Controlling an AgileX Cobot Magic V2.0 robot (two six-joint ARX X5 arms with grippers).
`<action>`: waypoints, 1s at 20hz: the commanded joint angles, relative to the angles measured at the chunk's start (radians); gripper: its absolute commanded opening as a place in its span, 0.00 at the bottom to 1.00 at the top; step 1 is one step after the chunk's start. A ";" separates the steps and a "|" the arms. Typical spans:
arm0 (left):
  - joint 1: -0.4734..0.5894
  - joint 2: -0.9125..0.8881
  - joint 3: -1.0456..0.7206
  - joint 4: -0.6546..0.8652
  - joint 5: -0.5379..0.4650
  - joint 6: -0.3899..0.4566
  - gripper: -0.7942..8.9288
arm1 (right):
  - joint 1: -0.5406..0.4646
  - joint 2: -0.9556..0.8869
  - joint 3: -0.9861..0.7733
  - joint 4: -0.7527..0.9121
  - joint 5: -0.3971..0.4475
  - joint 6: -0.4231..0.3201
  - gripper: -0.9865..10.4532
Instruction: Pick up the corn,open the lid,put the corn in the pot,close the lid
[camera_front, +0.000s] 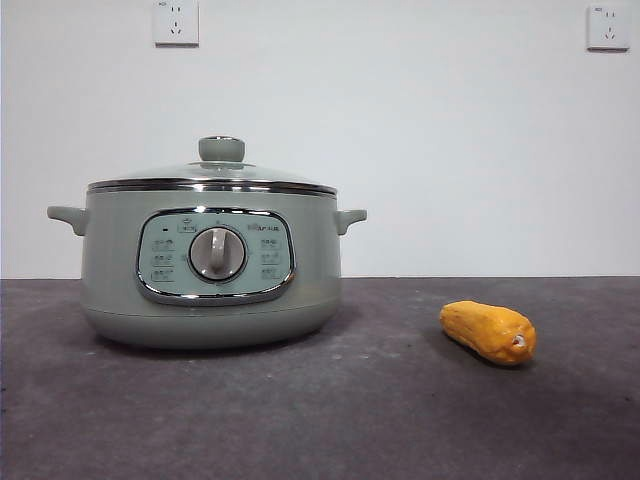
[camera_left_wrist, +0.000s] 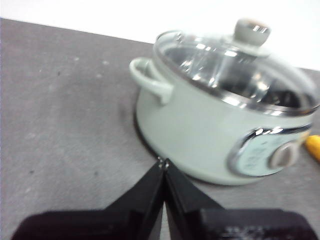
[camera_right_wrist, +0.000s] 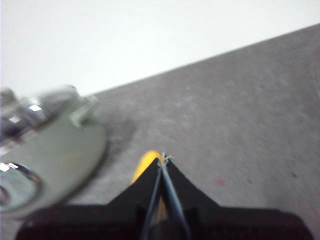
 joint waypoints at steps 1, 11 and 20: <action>0.003 0.017 0.068 -0.039 0.040 -0.014 0.08 | 0.000 0.027 0.089 -0.039 -0.015 0.029 0.08; 0.003 0.193 0.415 -0.352 0.092 0.056 0.08 | 0.000 0.272 0.512 -0.444 -0.107 -0.148 0.08; 0.003 0.338 0.650 -0.572 0.235 0.154 0.08 | 0.000 0.544 0.858 -0.882 -0.114 -0.381 0.08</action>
